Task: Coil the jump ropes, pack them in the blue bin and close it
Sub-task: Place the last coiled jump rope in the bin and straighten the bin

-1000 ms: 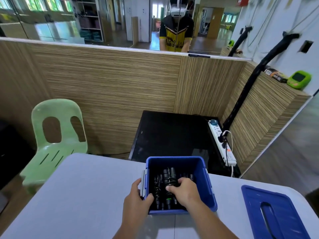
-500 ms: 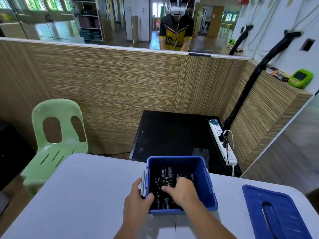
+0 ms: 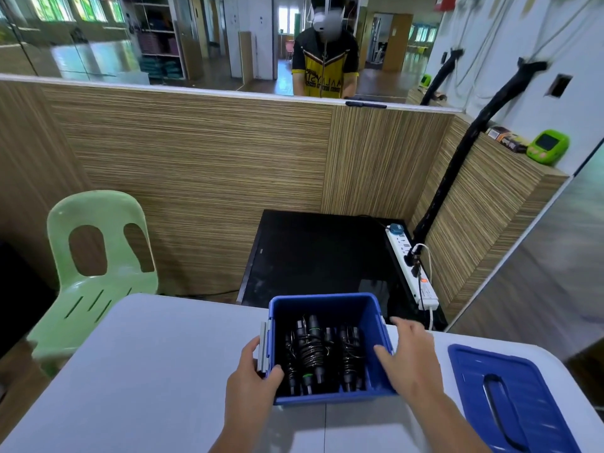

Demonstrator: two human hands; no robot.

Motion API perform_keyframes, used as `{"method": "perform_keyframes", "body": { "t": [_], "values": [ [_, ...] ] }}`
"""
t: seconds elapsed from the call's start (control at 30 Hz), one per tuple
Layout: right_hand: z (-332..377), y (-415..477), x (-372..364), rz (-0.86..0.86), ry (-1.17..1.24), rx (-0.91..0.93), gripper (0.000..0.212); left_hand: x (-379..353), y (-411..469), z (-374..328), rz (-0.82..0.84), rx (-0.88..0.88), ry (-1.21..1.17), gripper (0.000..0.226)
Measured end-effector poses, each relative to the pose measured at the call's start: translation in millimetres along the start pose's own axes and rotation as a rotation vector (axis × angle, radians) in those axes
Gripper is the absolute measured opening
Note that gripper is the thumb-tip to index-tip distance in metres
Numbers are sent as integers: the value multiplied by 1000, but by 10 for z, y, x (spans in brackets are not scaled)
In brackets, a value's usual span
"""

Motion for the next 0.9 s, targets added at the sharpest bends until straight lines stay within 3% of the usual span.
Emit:
{"method": "perform_keyframes", "body": {
  "t": [0.33, 0.9],
  "values": [
    [-365, -267, -49, 2, 166, -82, 24, -54, 111, 40, 26, -13, 38, 61],
    [-436, -439, -32, -62, 202, -133, 21, -121, 276, 3, 79, -54, 52, 56]
  ]
}}
Point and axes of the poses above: each hand's wrist, its own y-axis towards the middle knuckle, its own x-axis out of the back of the hand, z = x × y, the point moved 10 cm from there along y, towards the middle knuckle, and after that the axes turned 10 degrees about y, right-handed, at the moved point
